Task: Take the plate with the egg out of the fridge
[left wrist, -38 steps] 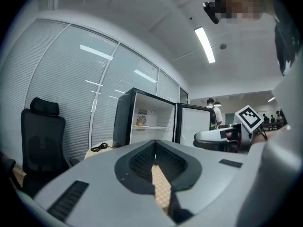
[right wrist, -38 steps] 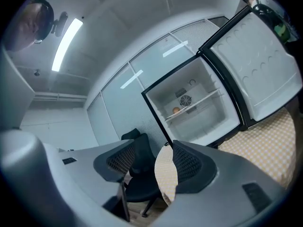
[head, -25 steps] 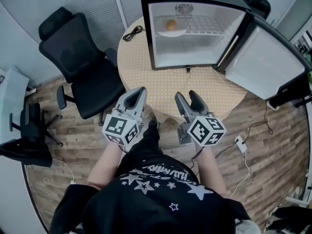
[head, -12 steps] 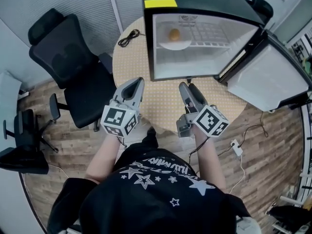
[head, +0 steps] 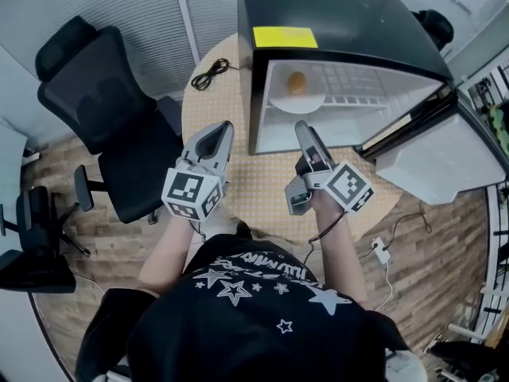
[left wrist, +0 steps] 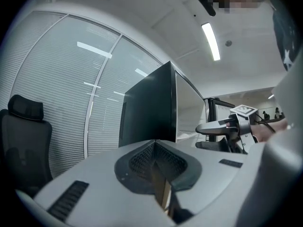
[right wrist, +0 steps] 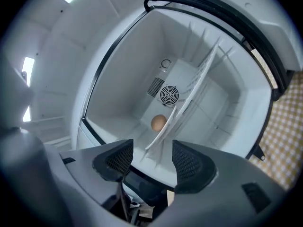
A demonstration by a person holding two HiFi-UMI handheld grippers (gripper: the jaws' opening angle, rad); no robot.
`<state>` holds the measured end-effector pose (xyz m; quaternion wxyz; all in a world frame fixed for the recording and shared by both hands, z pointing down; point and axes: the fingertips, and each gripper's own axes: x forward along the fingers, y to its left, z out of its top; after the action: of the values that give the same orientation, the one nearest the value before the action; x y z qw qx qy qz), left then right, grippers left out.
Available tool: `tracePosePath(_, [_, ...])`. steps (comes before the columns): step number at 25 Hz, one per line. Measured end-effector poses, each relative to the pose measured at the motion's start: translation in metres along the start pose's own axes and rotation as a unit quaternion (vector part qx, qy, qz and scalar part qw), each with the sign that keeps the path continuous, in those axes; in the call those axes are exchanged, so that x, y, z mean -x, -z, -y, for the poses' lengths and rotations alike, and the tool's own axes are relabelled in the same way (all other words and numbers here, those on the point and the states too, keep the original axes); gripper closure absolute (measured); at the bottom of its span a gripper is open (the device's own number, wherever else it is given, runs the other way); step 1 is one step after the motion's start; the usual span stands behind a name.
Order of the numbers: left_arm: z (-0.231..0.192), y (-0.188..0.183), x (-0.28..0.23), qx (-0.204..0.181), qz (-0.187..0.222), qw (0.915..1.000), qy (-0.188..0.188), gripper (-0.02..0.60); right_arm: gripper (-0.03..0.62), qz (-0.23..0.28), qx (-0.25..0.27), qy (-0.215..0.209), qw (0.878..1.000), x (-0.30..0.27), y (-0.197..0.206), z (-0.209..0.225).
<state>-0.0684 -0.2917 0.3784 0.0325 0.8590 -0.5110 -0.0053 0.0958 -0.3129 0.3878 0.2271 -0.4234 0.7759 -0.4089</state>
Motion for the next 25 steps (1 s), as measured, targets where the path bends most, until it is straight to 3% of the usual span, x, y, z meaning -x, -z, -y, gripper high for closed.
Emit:
tracePosePath(5, [-0.011,-0.005,-0.017,0.001,0.003,0.9999,0.011,0.574,0.335,0.004,-0.016,0.023,1.000,-0.021,-0.011,0.009])
tracePosePath(11, [-0.019,-0.002,-0.029,0.012,0.001,0.9998,0.015,0.574,0.336,0.009,-0.071,0.003,0.997,-0.043,-0.015,0.013])
tracePosePath(15, [-0.025,0.000,-0.035,0.015,-0.001,0.9998,0.012,0.574,0.380,0.014,-0.110,0.004,0.994,-0.051,-0.017,0.019])
tracePosePath(20, [-0.028,0.004,-0.041,0.015,-0.007,0.9998,0.013,0.574,0.447,0.005,-0.109,0.027,0.994,-0.056,-0.017,0.029])
tracePosePath(25, [-0.028,0.005,-0.044,0.011,-0.010,0.9998,0.014,0.574,0.467,0.009,-0.130,0.035,0.991,-0.055,-0.018,0.030])
